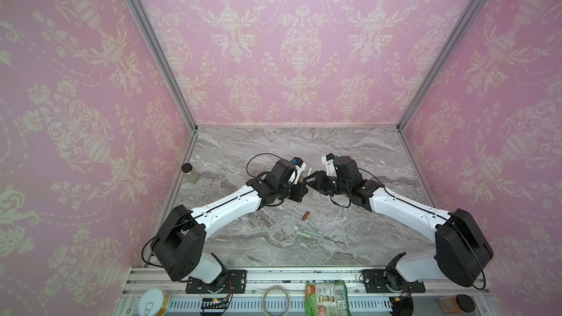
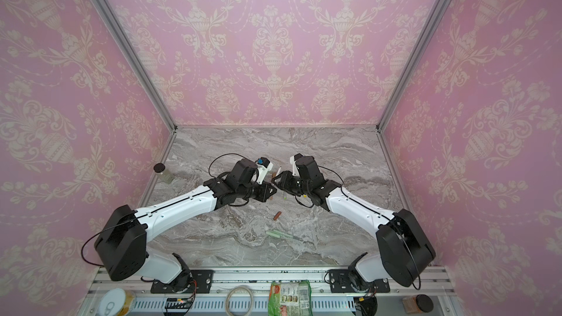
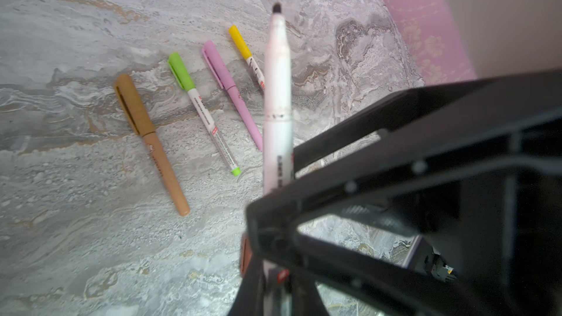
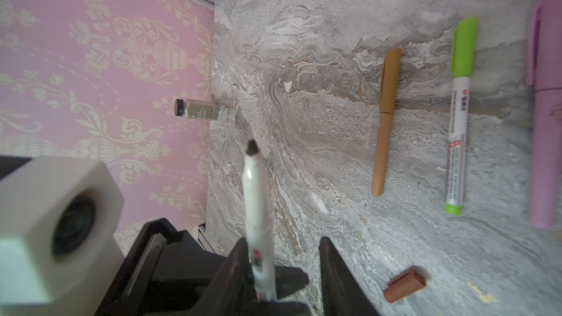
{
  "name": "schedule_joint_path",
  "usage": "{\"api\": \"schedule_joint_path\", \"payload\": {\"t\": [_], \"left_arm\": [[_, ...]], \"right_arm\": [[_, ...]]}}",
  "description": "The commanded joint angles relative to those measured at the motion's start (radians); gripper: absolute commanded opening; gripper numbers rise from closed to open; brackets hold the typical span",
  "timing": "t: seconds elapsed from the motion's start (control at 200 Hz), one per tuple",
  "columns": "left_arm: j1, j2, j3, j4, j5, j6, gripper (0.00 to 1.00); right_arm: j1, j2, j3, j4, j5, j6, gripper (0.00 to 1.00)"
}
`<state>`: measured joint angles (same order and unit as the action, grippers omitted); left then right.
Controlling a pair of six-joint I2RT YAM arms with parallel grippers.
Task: Insert the pens into the pen caps
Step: 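Grasp the brown cap with the right gripper while the left gripper holds the pen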
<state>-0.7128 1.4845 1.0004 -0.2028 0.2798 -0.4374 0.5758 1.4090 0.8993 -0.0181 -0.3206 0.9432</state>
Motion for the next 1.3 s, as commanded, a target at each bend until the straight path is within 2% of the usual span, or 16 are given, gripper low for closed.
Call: {"api": "schedule_joint_path", "payload": {"t": [0.0, 0.14, 0.245, 0.45, 0.63, 0.806, 1.016, 1.296], "left_arm": [[0.016, -0.046, -0.026, -0.038, -0.063, 0.016, 0.0], [0.04, -0.096, -0.074, -0.06, -0.083, 0.035, 0.0], [0.055, -0.143, -0.114, -0.079, -0.105, 0.054, 0.0], [0.066, -0.243, -0.224, -0.041, -0.153, 0.064, 0.0], [0.067, -0.304, -0.314, 0.022, -0.166, 0.033, 0.0], [0.067, -0.382, -0.375, 0.038, -0.175, 0.017, 0.0], [0.073, -0.46, -0.438, 0.055, -0.188, -0.002, 0.0], [0.077, -0.468, -0.443, 0.053, -0.183, 0.009, 0.0]], "right_arm": [[-0.001, -0.048, 0.073, -0.232, 0.126, -0.036, 0.47], [0.011, -0.074, 0.104, -0.451, 0.247, -0.028, 0.47], [0.059, -0.076, 0.121, -0.569, 0.32, -0.014, 0.47], [0.198, 0.053, 0.207, -0.736, 0.388, 0.054, 0.46], [0.288, 0.221, 0.313, -0.748, 0.363, 0.087, 0.47], [0.324, 0.34, 0.367, -0.729, 0.333, 0.104, 0.48], [0.327, 0.395, 0.367, -0.729, 0.351, 0.112, 0.47], [0.32, 0.434, 0.329, -0.675, 0.364, 0.115, 0.44]]}}
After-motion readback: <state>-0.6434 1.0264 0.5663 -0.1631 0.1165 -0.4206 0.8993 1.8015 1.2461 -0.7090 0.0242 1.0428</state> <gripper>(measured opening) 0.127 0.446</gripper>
